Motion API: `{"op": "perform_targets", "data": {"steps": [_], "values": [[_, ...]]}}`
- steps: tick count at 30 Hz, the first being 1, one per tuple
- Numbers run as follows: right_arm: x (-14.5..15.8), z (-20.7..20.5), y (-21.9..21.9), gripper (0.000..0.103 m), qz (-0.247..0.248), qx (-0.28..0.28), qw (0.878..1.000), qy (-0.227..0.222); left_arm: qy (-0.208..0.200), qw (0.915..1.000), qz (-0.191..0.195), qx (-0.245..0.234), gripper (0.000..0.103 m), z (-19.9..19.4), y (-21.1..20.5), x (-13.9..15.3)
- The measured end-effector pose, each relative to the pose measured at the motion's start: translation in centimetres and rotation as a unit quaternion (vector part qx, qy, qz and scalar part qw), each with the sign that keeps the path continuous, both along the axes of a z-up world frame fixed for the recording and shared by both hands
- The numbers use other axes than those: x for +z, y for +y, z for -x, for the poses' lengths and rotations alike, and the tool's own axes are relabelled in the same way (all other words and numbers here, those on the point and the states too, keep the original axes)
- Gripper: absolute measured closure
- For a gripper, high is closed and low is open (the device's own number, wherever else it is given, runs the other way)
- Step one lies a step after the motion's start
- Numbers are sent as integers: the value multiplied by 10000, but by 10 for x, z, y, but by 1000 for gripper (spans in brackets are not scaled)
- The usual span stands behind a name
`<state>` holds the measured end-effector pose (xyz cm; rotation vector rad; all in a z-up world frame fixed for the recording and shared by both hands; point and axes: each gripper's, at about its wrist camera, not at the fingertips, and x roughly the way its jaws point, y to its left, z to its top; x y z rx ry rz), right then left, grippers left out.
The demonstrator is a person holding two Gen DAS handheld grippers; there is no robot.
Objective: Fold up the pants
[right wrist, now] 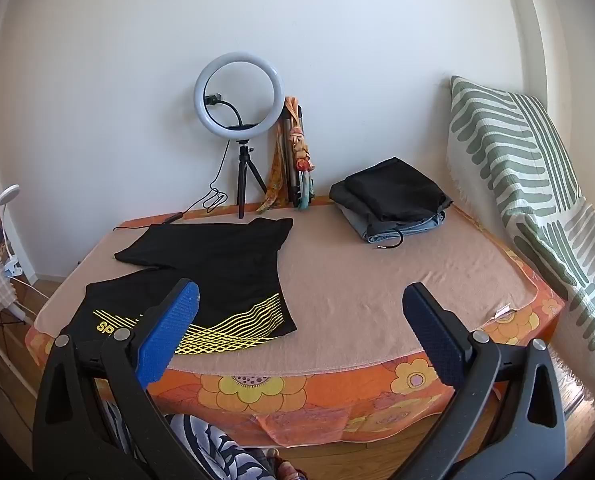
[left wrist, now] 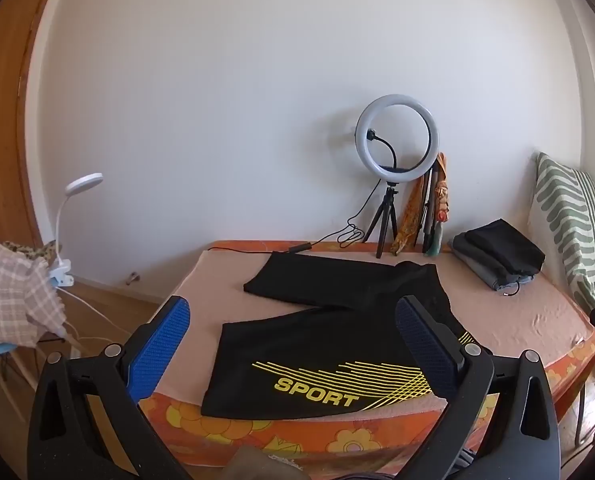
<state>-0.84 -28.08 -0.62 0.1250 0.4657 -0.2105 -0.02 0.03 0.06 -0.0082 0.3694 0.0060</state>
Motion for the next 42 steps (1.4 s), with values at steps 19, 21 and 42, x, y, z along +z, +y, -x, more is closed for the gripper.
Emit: {"op": "perform_targets", "data": {"steps": [19,21,42], "values": [[-1,-2,1,0,43,16,10000,-7,-53,10000,20,37,1,1,3,-2],[0,0,0,0,46,16,10000,-5,-49,10000,32,44,1,0,4,-1],[1,-3,4,0,72,16,10000,-7,-84,10000,0,29,1,0,5,1]]}}
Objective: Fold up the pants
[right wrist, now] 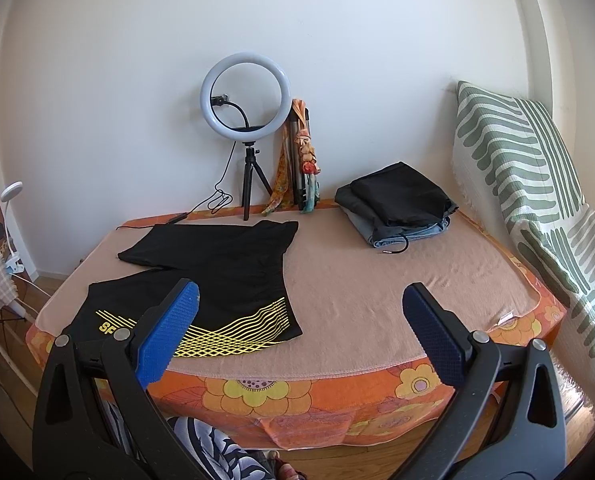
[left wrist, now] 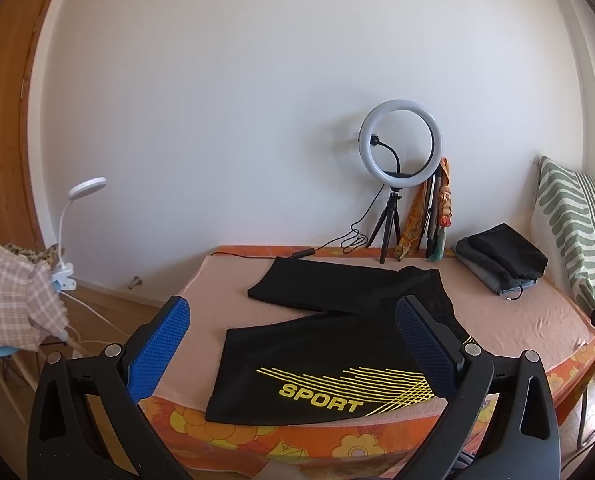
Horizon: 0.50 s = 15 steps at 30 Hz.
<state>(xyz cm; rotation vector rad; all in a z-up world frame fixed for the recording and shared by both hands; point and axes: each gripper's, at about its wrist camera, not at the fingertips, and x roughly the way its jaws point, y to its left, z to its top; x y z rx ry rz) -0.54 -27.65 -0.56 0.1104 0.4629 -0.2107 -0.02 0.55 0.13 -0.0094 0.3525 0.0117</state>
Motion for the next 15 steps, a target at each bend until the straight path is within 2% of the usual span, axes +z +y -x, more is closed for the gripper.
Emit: {"op": "perform_targets", "data": {"steps": [15], "values": [[-1,-2,1,0,2,1,10000,-6,0,10000,-1,-3,1,-1,0,1]]}}
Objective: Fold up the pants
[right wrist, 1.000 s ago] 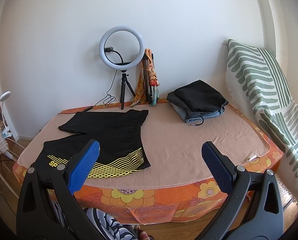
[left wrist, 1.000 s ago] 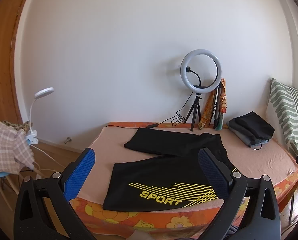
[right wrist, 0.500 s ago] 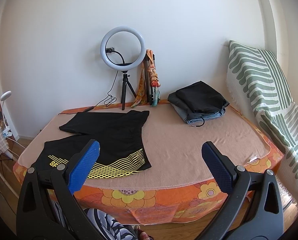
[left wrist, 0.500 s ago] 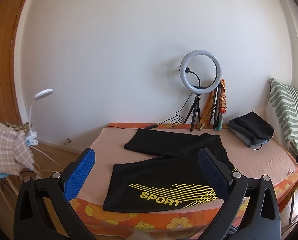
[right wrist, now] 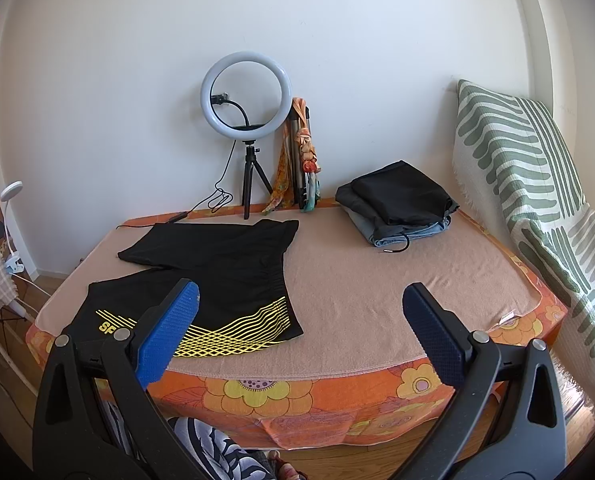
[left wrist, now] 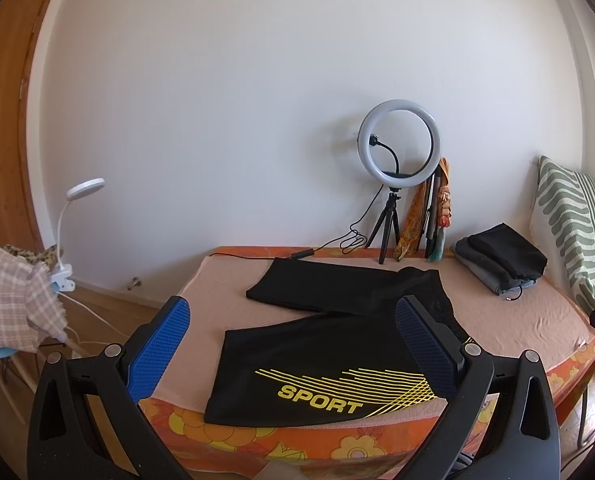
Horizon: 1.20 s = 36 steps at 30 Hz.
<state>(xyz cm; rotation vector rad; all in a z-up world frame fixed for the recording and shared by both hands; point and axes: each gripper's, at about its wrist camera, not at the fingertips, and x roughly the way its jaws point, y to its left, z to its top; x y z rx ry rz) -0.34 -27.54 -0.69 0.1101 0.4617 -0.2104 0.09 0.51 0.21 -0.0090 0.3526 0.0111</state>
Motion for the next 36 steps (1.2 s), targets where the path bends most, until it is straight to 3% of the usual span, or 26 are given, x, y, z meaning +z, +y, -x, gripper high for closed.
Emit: {"op": "perform_targets", "data": {"steps": [18,36], "values": [[-2,-2,1,0,0,-13,10000,8,24,10000,-19,-2,1,-5,-3,-2],[7,-43,-13,0,-129,223,9997,20,244,9996,-157,32,1,-43,-5,-4]]}}
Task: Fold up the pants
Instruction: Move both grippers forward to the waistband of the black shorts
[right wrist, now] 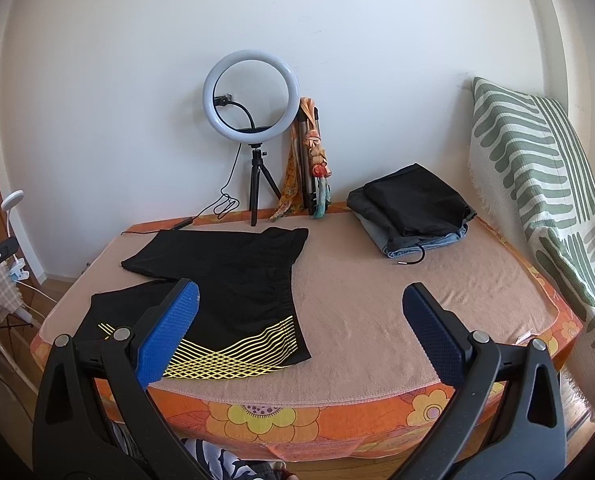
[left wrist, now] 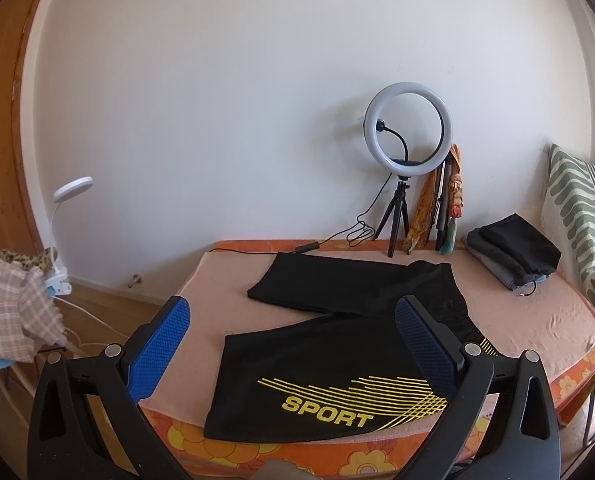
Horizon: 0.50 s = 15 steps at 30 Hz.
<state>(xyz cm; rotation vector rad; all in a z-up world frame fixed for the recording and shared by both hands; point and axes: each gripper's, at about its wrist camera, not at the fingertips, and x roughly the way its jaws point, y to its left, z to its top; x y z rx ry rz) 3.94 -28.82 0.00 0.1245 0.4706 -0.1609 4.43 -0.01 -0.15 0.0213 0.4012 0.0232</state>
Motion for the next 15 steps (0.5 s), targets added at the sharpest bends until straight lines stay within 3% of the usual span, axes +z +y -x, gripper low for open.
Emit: {"op": "perform_targets", "data": {"steps": [15], "values": [[7,-81,-24,0,247,364,9989,172,649,9971,-42,-384,1,-88,34,-29]]}}
